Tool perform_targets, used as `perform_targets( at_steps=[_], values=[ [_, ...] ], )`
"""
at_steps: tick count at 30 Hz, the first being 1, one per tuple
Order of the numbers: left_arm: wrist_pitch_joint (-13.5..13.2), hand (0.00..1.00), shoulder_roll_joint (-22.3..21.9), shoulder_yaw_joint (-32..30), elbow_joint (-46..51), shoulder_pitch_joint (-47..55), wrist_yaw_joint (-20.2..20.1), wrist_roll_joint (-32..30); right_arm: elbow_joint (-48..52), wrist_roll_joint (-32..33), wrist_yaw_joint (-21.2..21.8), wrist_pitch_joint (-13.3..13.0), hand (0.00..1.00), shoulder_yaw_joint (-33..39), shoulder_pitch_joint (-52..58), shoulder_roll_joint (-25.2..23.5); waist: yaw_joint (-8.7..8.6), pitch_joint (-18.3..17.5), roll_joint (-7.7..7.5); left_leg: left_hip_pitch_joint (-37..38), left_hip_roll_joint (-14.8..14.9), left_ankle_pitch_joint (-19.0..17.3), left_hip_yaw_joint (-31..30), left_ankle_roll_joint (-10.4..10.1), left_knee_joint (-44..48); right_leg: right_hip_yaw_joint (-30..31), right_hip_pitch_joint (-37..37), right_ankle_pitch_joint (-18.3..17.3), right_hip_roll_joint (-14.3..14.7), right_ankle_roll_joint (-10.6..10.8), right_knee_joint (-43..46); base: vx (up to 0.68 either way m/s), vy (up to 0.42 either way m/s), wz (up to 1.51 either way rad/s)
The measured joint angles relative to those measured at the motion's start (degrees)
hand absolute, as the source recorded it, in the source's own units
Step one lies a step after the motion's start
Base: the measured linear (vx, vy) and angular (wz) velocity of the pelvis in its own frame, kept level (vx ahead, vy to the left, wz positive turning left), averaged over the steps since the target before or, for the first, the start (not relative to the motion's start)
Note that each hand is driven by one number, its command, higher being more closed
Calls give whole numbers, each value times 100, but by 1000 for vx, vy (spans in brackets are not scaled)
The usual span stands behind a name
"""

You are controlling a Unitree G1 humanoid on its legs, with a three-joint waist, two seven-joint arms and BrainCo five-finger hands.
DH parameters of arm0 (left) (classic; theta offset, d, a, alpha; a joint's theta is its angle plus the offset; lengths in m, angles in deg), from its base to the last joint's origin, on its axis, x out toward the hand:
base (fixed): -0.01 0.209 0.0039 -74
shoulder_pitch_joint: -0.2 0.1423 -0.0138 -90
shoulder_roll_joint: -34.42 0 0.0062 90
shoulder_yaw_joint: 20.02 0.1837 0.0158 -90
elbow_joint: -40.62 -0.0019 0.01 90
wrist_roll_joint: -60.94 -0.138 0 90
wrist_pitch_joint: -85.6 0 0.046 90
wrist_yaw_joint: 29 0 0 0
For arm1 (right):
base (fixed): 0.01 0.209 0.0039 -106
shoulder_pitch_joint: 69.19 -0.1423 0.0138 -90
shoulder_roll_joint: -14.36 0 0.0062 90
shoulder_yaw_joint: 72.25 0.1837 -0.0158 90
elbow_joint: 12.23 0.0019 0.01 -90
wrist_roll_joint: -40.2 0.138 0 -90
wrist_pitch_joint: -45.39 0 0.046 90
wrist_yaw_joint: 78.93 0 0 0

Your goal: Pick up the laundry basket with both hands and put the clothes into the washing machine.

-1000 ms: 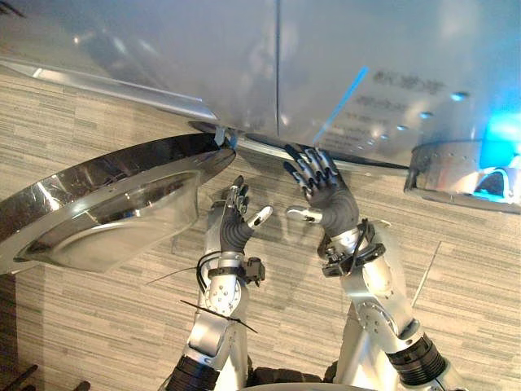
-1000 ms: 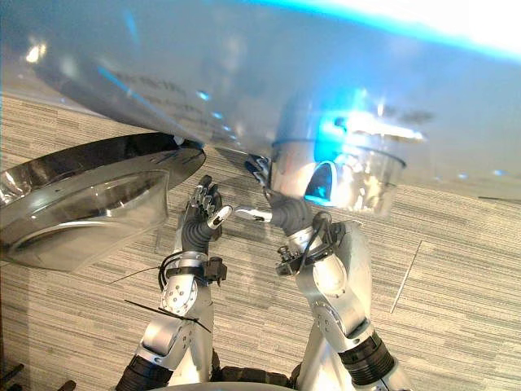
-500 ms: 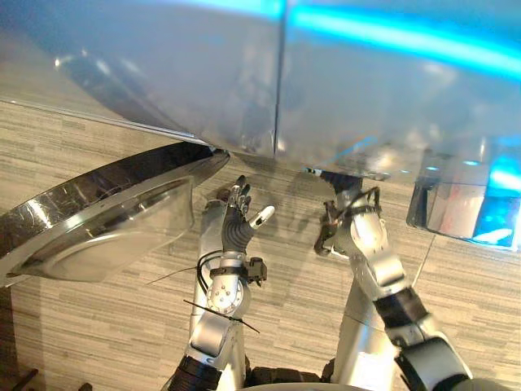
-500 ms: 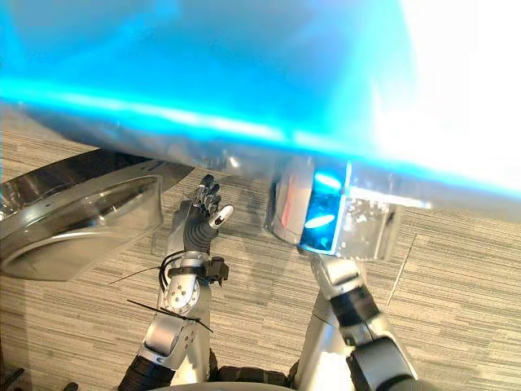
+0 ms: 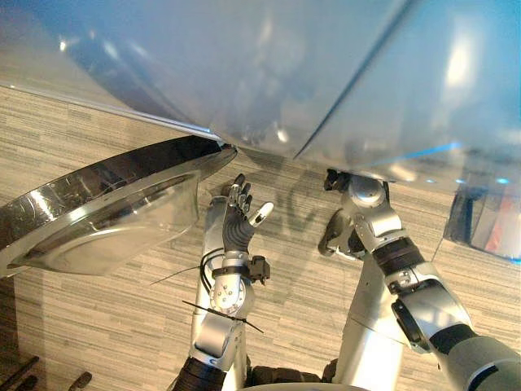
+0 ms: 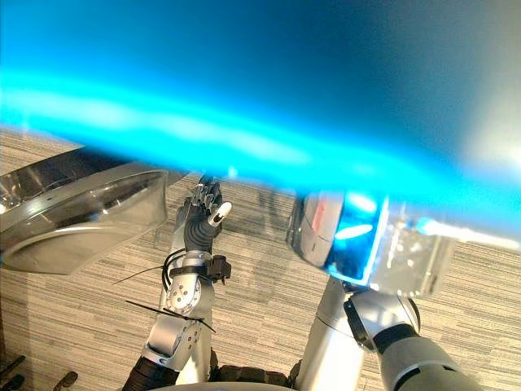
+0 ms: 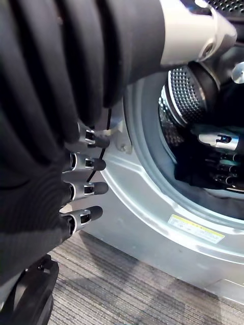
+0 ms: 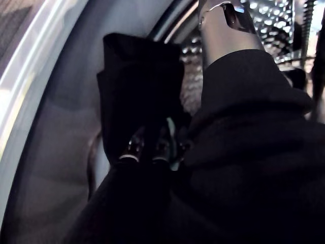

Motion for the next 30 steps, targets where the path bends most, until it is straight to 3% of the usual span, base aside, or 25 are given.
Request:
perform_targets(
  at_steps=[4, 9, 14, 19, 22, 25, 30],
  values=[
    [0, 0, -7, 39, -80, -24, -3, 1, -618, 2, -23, 17, 0, 23, -232, 126, 16, -1, 2, 85, -77, 38, -12, -39, -91, -36, 84, -6, -68, -7, -25, 14, 4, 11],
    [3, 0, 5, 24, -157, -174, -4, -3, -803, 49, -287, 46, 0, 259, -33, -45, 30, -11, 17, 560, -86, 135, -30, -73, -434, -217, 630, -5, -82, -7, -336, 35, -15, 8],
    [-2, 0, 92, 13, -329, -155, -14, -13, -219, 89, -550, 16, 0, 653, 631, -379, 14, -28, 38, 1590, -92, 341, -34, -114, -1265, -494, 1723, 34, -84, -63, -1029, 46, -48, 16],
    [-35, 0, 139, 93, -330, -123, -63, -17, 244, 110, -612, 51, 0, 949, 1116, -625, 12, -66, 53, 2777, -53, 654, 8, -111, -2313, -829, 2918, 295, -46, -215, -1964, 77, -14, 12],
    [-66, 0, 108, 221, -346, 31, -169, -30, 280, 93, -625, 150, 0, 964, 1699, -976, 4, -115, 82, 3530, -19, 794, 156, -94, -2922, -1003, 3677, 512, 26, -151, -2597, 115, 7, 4],
    [-2, 0, 116, 252, -694, 323, -295, -30, 596, 85, -592, 296, 0, 905, 2724, -1285, 2, -657, 71, 4067, 11, 847, 341, -18, -3483, -1119, 4251, 683, 55, -1, -3267, 161, 70, -2],
    [60, 0, 207, 260, -980, 625, -476, -70, 597, 79, -245, 417, 0, 979, 3717, -1469, -39, -737, 41, 5181, -83, 1315, 476, 42, -4581, -1417, 5477, 1070, 69, 132, -4381, 139, 20, 25]
  ],
)
